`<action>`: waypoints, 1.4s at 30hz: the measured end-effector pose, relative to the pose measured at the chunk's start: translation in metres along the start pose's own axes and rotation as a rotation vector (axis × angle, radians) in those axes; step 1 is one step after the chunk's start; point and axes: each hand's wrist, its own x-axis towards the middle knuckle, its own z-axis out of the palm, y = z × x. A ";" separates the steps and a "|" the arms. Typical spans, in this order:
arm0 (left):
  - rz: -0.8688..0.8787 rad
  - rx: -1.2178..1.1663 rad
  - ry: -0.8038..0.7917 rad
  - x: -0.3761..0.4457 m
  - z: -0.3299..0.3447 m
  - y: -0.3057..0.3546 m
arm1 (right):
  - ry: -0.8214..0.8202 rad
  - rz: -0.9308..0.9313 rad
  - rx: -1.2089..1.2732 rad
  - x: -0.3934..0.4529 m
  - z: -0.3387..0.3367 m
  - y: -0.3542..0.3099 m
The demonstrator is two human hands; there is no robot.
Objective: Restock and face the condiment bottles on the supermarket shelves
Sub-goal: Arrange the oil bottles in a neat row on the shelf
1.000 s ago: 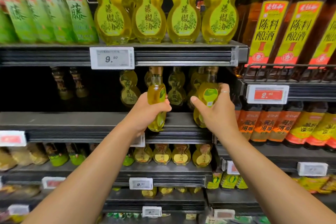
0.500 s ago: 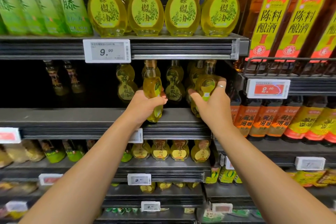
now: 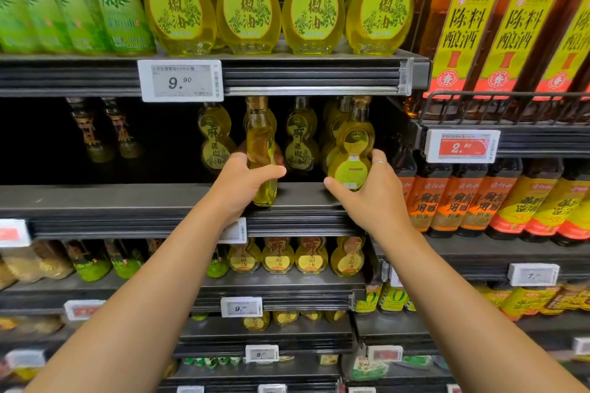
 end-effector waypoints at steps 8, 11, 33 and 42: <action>0.071 0.244 -0.043 -0.011 -0.008 0.005 | 0.092 -0.088 -0.133 -0.053 -0.028 0.002; 0.086 0.359 -0.056 -0.019 -0.015 0.010 | 0.151 -0.191 -0.053 -0.066 -0.032 -0.010; 0.227 0.253 -0.156 -0.012 0.006 0.012 | -0.153 -0.209 0.034 -0.038 0.045 -0.050; 0.380 0.315 0.105 -0.043 -0.012 -0.010 | -0.107 -0.248 0.045 -0.063 0.025 -0.020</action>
